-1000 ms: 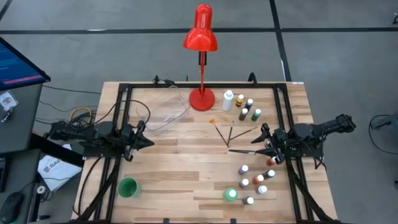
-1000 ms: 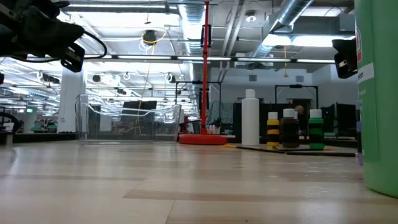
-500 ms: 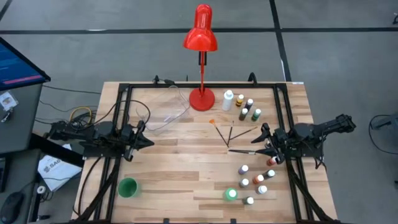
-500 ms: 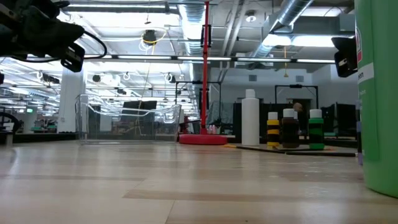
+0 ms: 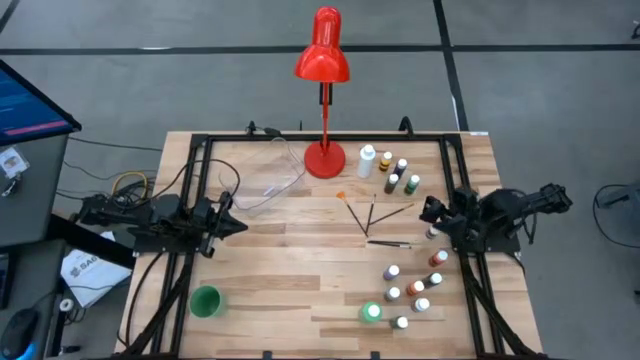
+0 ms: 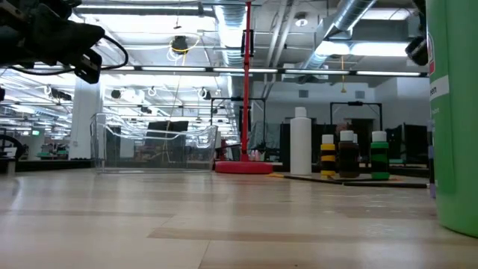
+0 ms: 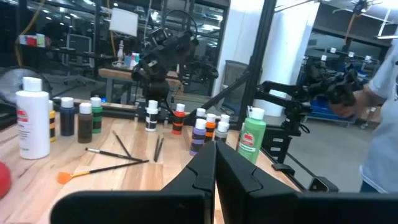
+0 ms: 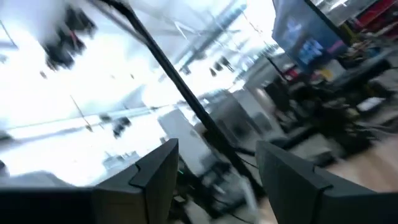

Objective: Pick & Place Paint Supplies
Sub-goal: Put the black paintbrush into the green cup

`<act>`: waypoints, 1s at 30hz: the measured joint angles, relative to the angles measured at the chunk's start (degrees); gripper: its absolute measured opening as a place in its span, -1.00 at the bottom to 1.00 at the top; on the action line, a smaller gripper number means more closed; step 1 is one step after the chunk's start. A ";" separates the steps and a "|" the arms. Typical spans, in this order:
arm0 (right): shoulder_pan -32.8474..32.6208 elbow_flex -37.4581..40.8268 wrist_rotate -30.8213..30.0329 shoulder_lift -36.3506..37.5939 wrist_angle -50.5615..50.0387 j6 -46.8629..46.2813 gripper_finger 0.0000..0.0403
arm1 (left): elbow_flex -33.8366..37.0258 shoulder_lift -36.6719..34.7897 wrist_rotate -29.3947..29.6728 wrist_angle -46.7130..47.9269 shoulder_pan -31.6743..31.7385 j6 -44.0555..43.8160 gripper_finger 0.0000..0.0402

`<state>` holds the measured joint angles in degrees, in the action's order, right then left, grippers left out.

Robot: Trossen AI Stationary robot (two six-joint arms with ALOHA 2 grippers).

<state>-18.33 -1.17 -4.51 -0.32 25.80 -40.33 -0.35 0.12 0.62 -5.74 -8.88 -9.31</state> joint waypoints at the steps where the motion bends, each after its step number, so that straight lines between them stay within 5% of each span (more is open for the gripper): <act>1: 0.00 0.00 0.01 0.00 1.33 -1.27 0.04 | 0.00 -0.02 0.00 -0.23 0.01 0.01 -0.99; 8: 0.65 -0.05 -0.56 0.00 6.68 -3.56 0.04 | 0.00 -0.01 0.00 -0.37 0.02 0.01 -0.99; 15: 2.72 -0.17 -10.92 -0.04 7.45 -2.94 0.04 | 0.01 -0.01 0.00 -0.61 0.01 0.01 -0.99; 20: 4.31 -0.37 -12.31 -0.20 6.45 -3.70 0.04 | 0.00 -0.02 0.00 -0.78 0.00 0.01 -0.99; 24: 5.14 -5.13 -12.32 -0.79 0.59 -2.46 0.04 | 0.00 -0.02 0.00 -0.78 0.01 0.01 -0.99; 30: 6.53 -20.17 -12.32 -7.23 -21.88 2.12 0.04 | 0.01 -0.02 0.00 -0.78 0.00 0.01 -0.99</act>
<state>-11.79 -21.34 -16.83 -7.55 3.92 -38.21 -0.34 0.10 0.62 -6.52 -8.88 -9.30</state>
